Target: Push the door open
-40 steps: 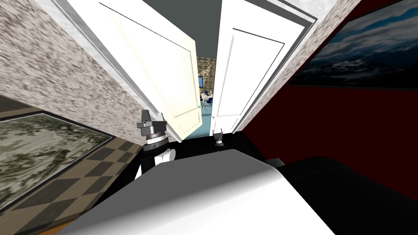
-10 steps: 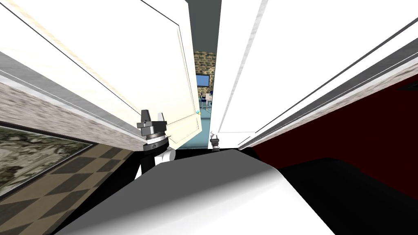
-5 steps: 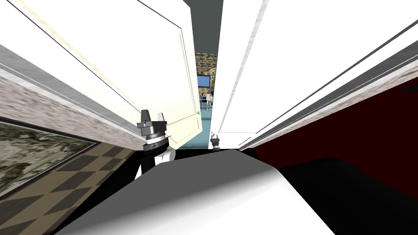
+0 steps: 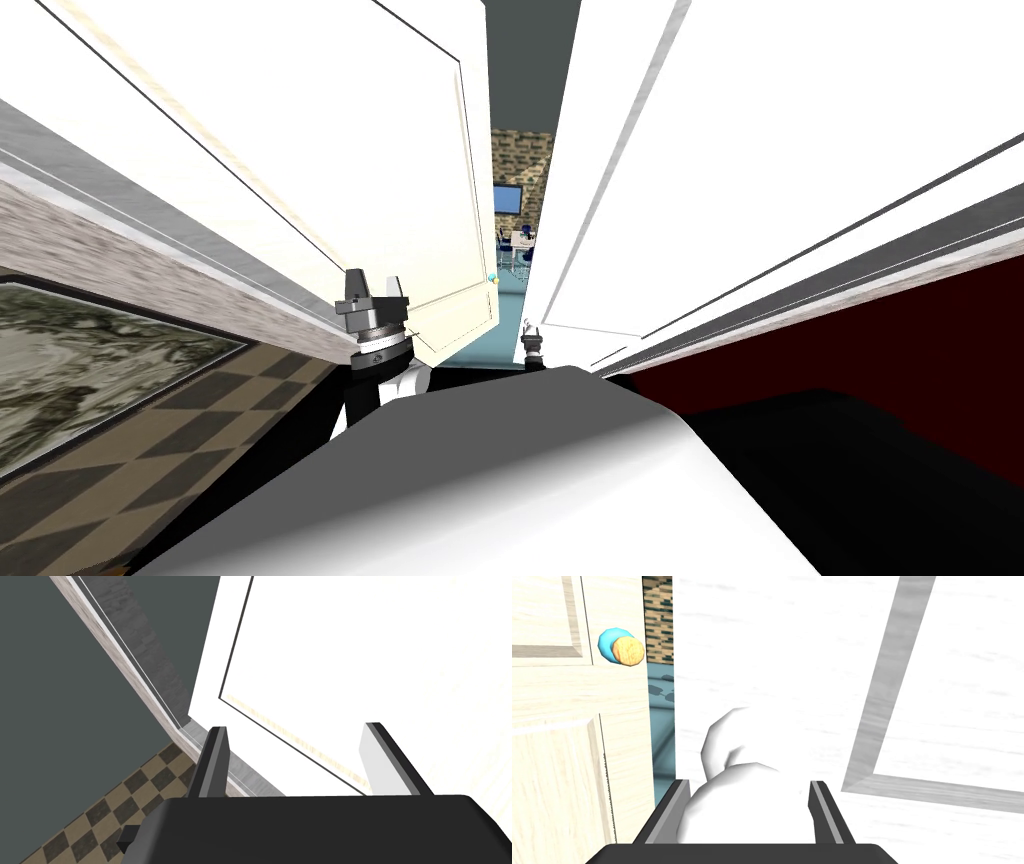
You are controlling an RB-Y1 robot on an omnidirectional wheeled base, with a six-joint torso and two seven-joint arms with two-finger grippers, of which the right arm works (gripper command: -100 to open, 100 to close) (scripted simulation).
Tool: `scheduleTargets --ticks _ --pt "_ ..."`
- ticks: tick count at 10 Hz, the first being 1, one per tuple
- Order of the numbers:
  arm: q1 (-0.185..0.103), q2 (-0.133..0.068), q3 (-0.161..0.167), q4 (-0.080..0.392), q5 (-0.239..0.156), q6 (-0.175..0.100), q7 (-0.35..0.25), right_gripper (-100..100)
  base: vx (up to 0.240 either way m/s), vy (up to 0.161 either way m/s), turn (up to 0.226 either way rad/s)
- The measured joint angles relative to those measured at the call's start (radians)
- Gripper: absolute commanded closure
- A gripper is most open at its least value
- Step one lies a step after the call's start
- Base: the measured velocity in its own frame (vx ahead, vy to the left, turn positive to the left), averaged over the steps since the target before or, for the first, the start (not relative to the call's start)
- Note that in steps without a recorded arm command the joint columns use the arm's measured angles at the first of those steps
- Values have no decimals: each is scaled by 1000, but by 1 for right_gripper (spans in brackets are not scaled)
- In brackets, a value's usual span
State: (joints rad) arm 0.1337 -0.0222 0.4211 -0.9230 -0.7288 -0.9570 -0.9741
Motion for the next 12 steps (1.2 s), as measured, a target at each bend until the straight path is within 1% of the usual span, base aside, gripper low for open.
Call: scheduleTargets --ticks 1,2,3,4,5,6,7,8,9,10,11,12 --pt "-19 2 -20 32 1 -20 -11 100 72 3 25" --pt "-15 -2 -33 17 -2 -15 -7 100 68 0 52" --pt "-16 -2 -49 13 -4 -11 -1 100 84 -7 89" --pt "-42 6 -71 53 -6 -25 -5 100 56 -4 45" --pt "-35 9 -83 40 -7 -23 4 100 51 8 63" --pt "-29 7 -101 24 -9 -15 13 100 47 -4 24" --pt "-54 7 -116 53 -12 -20 8 100 48 1 87" --pt "-68 6 -137 64 -16 -17 7 100 90 1 118" --pt "-50 7 -156 37 -19 -8 19 100 76 2 33" --pt "-73 4 -170 69 -19 -20 8 100 51 7 62" --pt "-91 7 -193 85 -23 -24 6 100 46 -8 37" --pt "-96 7 -204 91 -23 -29 4 100 57 0 88"
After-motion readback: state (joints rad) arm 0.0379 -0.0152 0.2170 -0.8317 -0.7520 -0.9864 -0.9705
